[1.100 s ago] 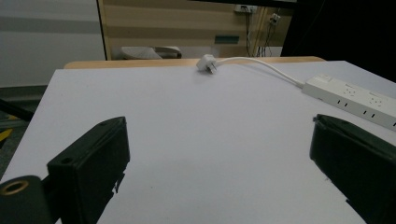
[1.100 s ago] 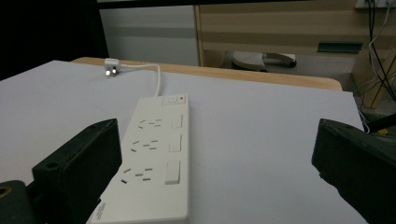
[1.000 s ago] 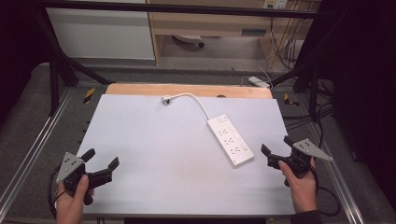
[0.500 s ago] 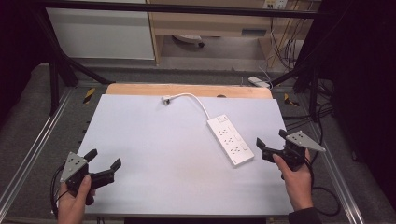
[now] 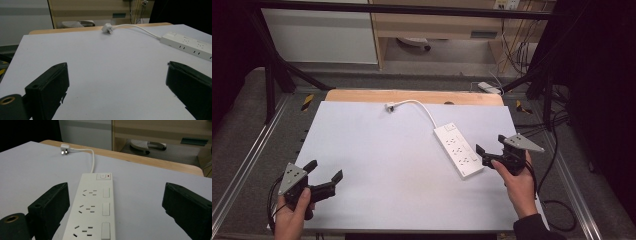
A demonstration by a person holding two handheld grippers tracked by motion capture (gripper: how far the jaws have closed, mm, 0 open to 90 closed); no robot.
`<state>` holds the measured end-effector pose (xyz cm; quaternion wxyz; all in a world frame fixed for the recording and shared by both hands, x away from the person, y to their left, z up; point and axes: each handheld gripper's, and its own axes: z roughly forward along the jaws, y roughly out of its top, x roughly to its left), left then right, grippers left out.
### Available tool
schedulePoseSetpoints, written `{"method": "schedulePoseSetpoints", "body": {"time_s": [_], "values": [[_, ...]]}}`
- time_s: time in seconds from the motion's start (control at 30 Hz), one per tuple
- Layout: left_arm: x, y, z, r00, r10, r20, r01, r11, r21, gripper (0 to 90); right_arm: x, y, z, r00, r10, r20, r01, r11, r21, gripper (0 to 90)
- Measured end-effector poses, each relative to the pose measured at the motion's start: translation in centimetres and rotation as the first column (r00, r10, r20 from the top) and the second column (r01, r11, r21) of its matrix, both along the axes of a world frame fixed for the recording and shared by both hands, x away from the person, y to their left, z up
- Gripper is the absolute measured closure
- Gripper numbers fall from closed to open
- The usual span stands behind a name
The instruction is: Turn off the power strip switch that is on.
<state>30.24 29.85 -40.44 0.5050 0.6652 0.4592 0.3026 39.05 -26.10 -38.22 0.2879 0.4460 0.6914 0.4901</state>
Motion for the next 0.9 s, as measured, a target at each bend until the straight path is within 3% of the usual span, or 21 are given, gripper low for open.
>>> {"method": "schedulePoseSetpoints", "body": {"time_s": [0.27, 0.5, 0.9], "values": [[0.0, 0.0, 0.0, 1.0, -0.001, -0.004, 0.001, 1.0, 0.0, 4.7, 0.9, 0.8, -0.3, 0.9996, 0.018, -0.021, -0.018, 1.0, -0.003, 9.2], [0.1, -0.1, -0.1, 1.0, -0.002, -0.003, 0.002, 1.0, -0.005, 4.7, 1.7, 1.3, -1.0, 0.9975, 0.042, -0.058, -0.042, 0.999, -0.013, 16.1], [0.1, -0.2, -0.1, 1.0, -0.003, -0.008, 0.003, 1.0, 0.007, 4.9, 2.4, 1.1, -2.0, 0.9928, 0.06, -0.103, -0.062, 0.998, -0.015, 41.3]]}}
